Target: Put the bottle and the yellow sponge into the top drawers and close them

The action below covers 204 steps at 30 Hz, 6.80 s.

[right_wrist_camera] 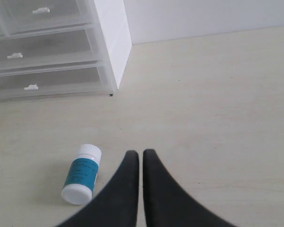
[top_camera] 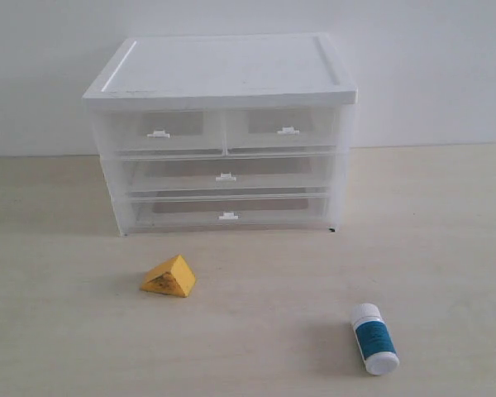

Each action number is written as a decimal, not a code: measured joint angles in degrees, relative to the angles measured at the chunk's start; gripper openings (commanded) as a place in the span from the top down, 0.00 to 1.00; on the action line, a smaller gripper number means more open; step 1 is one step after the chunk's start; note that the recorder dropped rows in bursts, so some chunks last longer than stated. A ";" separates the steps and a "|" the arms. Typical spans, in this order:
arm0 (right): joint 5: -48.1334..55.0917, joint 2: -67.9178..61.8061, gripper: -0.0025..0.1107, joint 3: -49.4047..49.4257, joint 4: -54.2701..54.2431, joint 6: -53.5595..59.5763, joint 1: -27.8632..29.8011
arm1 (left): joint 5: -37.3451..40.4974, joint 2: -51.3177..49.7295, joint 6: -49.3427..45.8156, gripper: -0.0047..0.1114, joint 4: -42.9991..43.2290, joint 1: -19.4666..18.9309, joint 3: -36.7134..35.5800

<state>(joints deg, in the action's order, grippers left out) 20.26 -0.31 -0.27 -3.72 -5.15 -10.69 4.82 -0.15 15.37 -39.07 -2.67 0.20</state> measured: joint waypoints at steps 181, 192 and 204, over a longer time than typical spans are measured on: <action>-20.26 -93.29 0.74 -63.54 12.31 15.98 -18.06 | -22.35 -99.55 -10.04 0.93 63.25 19.05 57.38; -21.24 -90.07 0.74 -63.57 7.88 5.61 -16.79 | -22.35 -99.55 -10.04 0.93 63.25 19.05 57.38; -20.26 -88.57 0.74 -62.46 -9.37 -19.77 -13.41 | -22.35 -99.55 -10.04 0.93 63.25 19.05 57.38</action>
<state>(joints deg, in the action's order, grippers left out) 0.00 -88.88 -62.73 -13.08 -24.92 -24.10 -17.53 -99.70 5.33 24.18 16.38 57.59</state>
